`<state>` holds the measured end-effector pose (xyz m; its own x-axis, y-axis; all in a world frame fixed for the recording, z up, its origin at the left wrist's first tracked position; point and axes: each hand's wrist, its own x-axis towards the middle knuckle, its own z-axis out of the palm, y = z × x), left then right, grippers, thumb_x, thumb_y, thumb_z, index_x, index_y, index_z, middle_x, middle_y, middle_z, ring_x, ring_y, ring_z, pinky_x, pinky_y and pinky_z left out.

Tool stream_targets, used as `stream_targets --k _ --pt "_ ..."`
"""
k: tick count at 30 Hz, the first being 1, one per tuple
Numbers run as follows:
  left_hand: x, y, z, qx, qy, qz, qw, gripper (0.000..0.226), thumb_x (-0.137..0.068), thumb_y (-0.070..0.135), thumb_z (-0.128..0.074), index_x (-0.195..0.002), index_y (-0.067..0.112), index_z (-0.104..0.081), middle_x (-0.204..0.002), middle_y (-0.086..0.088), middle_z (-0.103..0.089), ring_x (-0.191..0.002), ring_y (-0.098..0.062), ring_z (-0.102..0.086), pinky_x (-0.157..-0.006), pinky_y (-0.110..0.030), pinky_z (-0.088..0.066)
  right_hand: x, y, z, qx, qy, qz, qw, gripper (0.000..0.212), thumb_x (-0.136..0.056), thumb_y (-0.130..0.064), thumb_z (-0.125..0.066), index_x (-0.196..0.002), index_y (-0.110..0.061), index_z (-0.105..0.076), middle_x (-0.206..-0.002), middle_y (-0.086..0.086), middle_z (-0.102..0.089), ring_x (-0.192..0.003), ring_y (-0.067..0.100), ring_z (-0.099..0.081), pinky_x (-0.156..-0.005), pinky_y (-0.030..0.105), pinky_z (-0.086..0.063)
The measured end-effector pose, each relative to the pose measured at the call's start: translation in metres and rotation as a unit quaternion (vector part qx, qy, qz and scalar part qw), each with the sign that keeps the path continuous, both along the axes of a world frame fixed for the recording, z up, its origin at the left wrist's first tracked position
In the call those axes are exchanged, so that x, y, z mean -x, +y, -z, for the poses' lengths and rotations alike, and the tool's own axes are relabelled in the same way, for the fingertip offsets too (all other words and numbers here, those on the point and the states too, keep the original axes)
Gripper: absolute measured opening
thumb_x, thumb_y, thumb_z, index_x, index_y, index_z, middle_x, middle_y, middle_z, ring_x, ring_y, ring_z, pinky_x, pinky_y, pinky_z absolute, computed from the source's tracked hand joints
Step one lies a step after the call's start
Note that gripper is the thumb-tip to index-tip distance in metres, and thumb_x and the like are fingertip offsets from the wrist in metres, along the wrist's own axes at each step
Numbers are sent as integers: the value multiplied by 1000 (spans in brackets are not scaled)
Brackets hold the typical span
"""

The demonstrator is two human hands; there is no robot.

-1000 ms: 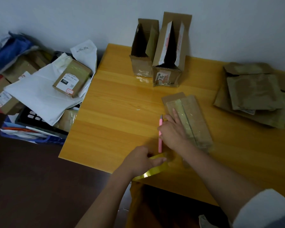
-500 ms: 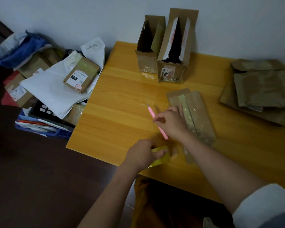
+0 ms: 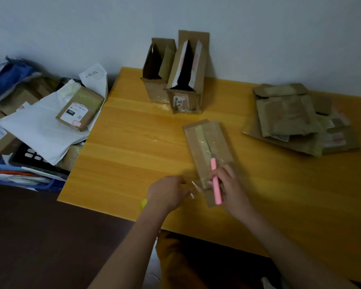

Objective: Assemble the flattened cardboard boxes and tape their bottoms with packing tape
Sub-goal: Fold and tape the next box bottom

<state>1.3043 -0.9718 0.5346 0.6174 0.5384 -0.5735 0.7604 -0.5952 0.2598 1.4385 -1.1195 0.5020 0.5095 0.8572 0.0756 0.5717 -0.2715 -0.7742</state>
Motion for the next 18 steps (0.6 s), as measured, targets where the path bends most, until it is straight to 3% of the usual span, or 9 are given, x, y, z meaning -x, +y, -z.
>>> stream_targets --k 4,7,11,16,18 --pt "-7 0 3 -3 4 -11 1000 34 -88 57 -57 -115 38 -65 -125 8 -62 -110 -20 -60 -87 -36 -51 -9 -8 23 24 -55 -8 998 14 -79 -2 -75 -89 -2 -65 -103 10 -62 -93 23 -65 -78 42 -59" --pt "-15 -6 3 -1 -31 -31 999 24 -90 49 -57 -108 36 -68 -119 8 -65 -104 -19 -62 -83 -38 -54 -30 -9 28 39 -74 -13 996 11 -84 -9 -73 -92 -6 -65 -107 10 -60 -95 26 -64 -72 44 -59" --pt "-26 -13 1 -13 -64 -65 996 22 -91 45 -58 -105 33 -69 -114 6 -67 -98 -20 -63 -75 -36 -54 -46 -11 15 9 -3 8 1000 6 -92 -11 -64 -97 -11 -62 -107 -3 -54 -94 18 -60 -75 35 -54" --pt "-27 -4 6 33 -60 -80 994 23 -91 47 -57 -104 32 -70 -116 7 -67 -104 -18 -62 -84 -40 -54 -22 -25 0 -100 75 115 986 13 -92 -26 -61 -94 -17 -52 -83 2 -63 -68 16 -63 -51 34 -50" --pt "-25 -1 7 47 -57 -81 994 26 -93 47 -56 -108 31 -69 -120 7 -65 -109 -18 -61 -87 -41 -52 -3 -29 -3 -121 105 154 975 12 -93 -27 -59 -94 -20 -49 -81 4 -67 -66 12 -66 -48 28 -50"
